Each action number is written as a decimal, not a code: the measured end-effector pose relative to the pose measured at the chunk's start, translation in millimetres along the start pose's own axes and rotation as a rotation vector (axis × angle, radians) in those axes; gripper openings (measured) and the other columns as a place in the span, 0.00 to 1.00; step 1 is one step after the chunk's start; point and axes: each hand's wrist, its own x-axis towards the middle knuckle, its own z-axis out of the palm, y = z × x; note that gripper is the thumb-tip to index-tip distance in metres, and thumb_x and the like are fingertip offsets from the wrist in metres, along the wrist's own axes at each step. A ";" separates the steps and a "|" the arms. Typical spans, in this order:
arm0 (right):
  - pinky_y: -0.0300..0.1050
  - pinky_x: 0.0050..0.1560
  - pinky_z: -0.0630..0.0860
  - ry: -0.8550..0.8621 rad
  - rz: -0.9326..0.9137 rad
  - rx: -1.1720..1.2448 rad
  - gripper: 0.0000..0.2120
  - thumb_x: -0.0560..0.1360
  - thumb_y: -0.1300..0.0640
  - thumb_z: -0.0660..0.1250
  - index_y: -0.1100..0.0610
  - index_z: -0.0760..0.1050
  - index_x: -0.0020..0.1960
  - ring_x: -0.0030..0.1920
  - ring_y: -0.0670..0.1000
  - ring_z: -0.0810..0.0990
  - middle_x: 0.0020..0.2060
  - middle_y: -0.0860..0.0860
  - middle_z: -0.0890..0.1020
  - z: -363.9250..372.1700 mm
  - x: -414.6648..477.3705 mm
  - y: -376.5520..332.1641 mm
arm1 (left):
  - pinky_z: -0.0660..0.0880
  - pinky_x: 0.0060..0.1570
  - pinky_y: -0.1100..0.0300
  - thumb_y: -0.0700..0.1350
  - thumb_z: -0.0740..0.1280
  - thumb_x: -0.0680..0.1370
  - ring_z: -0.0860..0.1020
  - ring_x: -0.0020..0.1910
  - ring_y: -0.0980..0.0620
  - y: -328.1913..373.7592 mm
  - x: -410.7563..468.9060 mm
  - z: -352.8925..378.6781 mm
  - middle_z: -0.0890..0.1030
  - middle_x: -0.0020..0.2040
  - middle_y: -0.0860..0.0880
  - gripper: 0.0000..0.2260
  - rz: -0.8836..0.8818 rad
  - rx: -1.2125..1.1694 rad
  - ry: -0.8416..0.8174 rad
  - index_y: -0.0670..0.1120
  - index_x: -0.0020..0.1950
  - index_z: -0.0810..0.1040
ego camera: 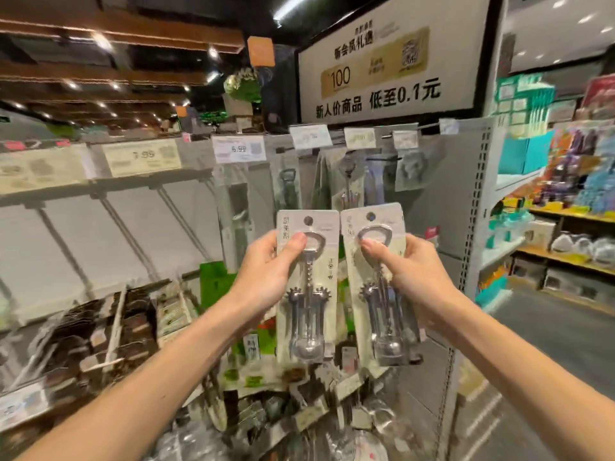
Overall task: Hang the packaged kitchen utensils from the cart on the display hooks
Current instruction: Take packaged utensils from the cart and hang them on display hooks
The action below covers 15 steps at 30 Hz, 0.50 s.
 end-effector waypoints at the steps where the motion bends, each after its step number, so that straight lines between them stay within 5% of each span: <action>1: 0.44 0.47 0.81 -0.007 -0.009 -0.015 0.06 0.75 0.52 0.72 0.53 0.82 0.50 0.49 0.48 0.85 0.44 0.46 0.87 -11.0 12.4 0.4 | 0.78 0.59 0.47 0.46 0.62 0.83 0.84 0.54 0.49 0.1 9.4 12.3 0.86 0.53 0.49 0.09 -0.010 -0.011 0.011 0.46 0.57 0.81; 5: 0.45 0.51 0.80 0.000 -0.008 -0.005 0.05 0.76 0.51 0.71 0.51 0.81 0.50 0.47 0.47 0.85 0.44 0.46 0.87 -41.2 57.3 8.1 | 0.79 0.46 0.59 0.41 0.63 0.82 0.84 0.42 0.57 0.1 43.0 50.6 0.86 0.40 0.54 0.10 -0.022 -0.008 0.132 0.47 0.45 0.82; 10: 0.48 0.49 0.81 -0.035 0.027 0.043 0.05 0.77 0.55 0.68 0.52 0.82 0.50 0.46 0.49 0.86 0.43 0.48 0.87 -57.8 106.8 25.6 | 0.68 0.28 0.68 0.38 0.63 0.79 0.73 0.24 0.64 -6.2 80.6 83.4 0.78 0.24 0.57 0.13 0.046 0.094 0.203 0.41 0.33 0.76; 15: 0.42 0.46 0.80 -0.083 0.020 0.034 0.04 0.78 0.56 0.66 0.52 0.80 0.50 0.44 0.46 0.85 0.44 0.47 0.87 -60.6 157.0 44.9 | 0.76 0.36 0.67 0.56 0.67 0.79 0.82 0.37 0.63 -19.6 118.6 94.9 0.84 0.39 0.59 0.10 0.199 0.241 0.264 0.50 0.47 0.80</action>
